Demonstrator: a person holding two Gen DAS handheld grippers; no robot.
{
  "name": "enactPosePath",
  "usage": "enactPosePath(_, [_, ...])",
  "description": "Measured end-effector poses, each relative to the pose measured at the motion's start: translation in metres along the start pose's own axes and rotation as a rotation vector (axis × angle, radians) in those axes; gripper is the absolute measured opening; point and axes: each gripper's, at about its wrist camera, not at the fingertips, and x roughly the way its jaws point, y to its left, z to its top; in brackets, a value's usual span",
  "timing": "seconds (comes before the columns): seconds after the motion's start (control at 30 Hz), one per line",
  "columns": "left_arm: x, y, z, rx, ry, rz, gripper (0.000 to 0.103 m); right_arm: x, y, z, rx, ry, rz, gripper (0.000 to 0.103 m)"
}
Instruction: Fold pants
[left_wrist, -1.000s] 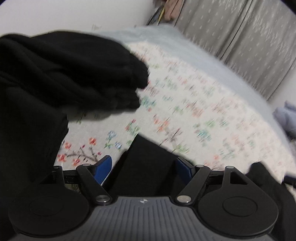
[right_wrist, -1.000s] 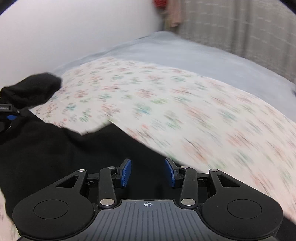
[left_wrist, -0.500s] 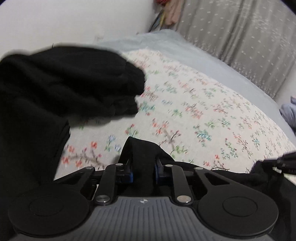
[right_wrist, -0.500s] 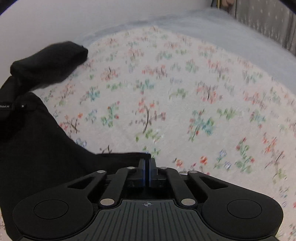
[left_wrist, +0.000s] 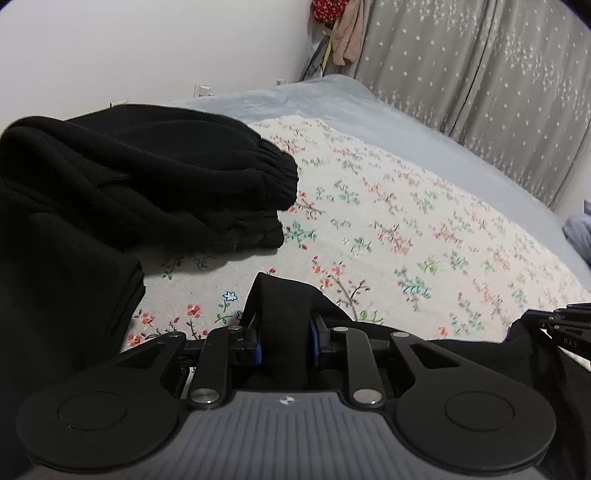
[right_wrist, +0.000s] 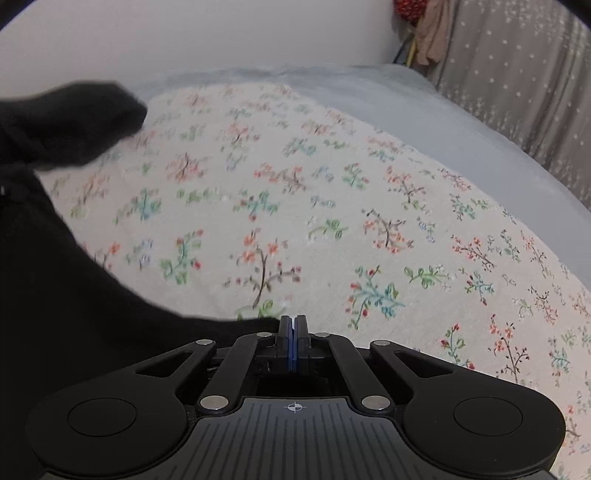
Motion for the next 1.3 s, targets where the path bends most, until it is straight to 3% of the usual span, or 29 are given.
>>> enactPosePath(0.1, [-0.008,-0.007,-0.002,0.048,-0.007,0.016,0.028,-0.017,-0.005,0.004,0.061,-0.072,0.023,0.0])
enactPosePath(0.17, [-0.002,-0.006,-0.003,0.067,0.035,0.016,0.038,-0.015,-0.006,0.006,0.046,-0.02,0.099,0.004])
enactPosePath(0.2, [0.001,-0.003,-0.003,0.076,0.056,0.025,0.047,-0.009,-0.007,0.006,0.04,0.024,0.121,0.012])
enactPosePath(0.23, [0.002,0.0,-0.002,0.07,0.063,0.035,0.049,-0.002,-0.008,0.006,0.031,0.063,0.115,0.017])
enactPosePath(0.27, [0.002,0.004,-0.001,0.059,0.063,0.045,0.051,0.002,-0.009,0.005,0.031,0.073,0.104,0.029])
enactPosePath(0.3, [0.001,0.008,-0.001,0.043,0.061,0.04,0.052,0.001,-0.012,0.006,0.046,0.061,0.093,0.042])
enactPosePath(0.37, [0.002,0.014,-0.001,0.003,0.071,0.008,0.052,-0.004,-0.018,0.01,0.103,0.023,0.114,0.059])
enactPosePath(0.4, [0.005,0.015,-0.002,-0.004,0.079,0.001,0.052,-0.007,-0.022,0.011,0.141,0.013,0.164,0.06])
enactPosePath(0.43, [0.006,0.014,-0.004,-0.001,0.08,0.004,0.051,-0.007,-0.023,0.012,0.171,0.018,0.214,0.06])
enactPosePath(0.47, [0.009,0.012,-0.005,0.003,0.076,0.004,0.04,-0.002,-0.023,0.011,0.187,0.048,0.241,0.054])
enactPosePath(0.5, [0.01,0.01,-0.006,-0.007,0.078,-0.005,0.031,0.005,-0.017,0.009,0.169,0.1,0.226,0.038])
enactPosePath(0.53, [0.01,0.008,-0.006,-0.02,0.075,0.005,0.027,0.011,-0.009,0.006,0.124,0.131,0.209,0.038])
enactPosePath(0.6, [0.004,-0.001,-0.002,0.004,0.052,0.041,0.018,0.005,0.005,0.004,0.08,0.107,0.186,0.017])
enactPosePath(0.7, [-0.013,-0.006,0.007,-0.007,-0.004,0.07,0.016,-0.007,0.01,0.01,0.086,0.05,0.123,0.01])
enactPosePath(0.83, [-0.024,-0.012,0.01,0.015,-0.06,0.096,0.016,-0.027,0.015,0.015,0.068,-0.075,0.043,0.01])
enactPosePath(0.93, [0.008,-0.019,0.001,0.099,0.004,0.139,0.017,0.001,0.019,0.004,0.059,-0.012,0.015,0.01])
enactPosePath(1.03, [0.019,-0.021,-0.001,0.161,0.0,0.184,0.031,0.017,0.026,-0.006,0.103,-0.028,-0.046,0.017])
enactPosePath(1.1, [0.012,-0.023,0.003,0.186,-0.019,0.215,0.057,0.008,0.024,0.0,0.142,-0.016,-0.098,0.048])
enactPosePath(1.17, [0.0,-0.021,0.007,0.193,-0.067,0.25,0.068,-0.013,0.021,-0.001,0.163,-0.054,-0.138,0.065])
enactPosePath(1.3, [-0.016,-0.012,0.012,0.123,-0.084,0.232,0.079,-0.081,0.01,-0.028,0.266,-0.131,-0.084,0.065])
